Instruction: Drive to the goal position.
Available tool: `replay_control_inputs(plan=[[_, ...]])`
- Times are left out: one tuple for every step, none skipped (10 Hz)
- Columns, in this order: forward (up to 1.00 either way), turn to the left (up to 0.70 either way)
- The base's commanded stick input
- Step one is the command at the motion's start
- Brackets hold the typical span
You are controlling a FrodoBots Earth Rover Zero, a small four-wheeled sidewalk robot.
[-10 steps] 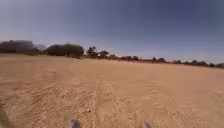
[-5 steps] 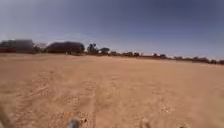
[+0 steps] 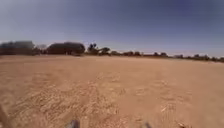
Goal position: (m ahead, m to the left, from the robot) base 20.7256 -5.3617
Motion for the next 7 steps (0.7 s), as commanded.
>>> replay_control_inputs(plan=[[0.5, 0.0], [0.5, 0.0], [0.5, 0.0], [0.5, 0.0], [0.5, 0.0], [0.5, 0.0], [0.5, 0.0]])
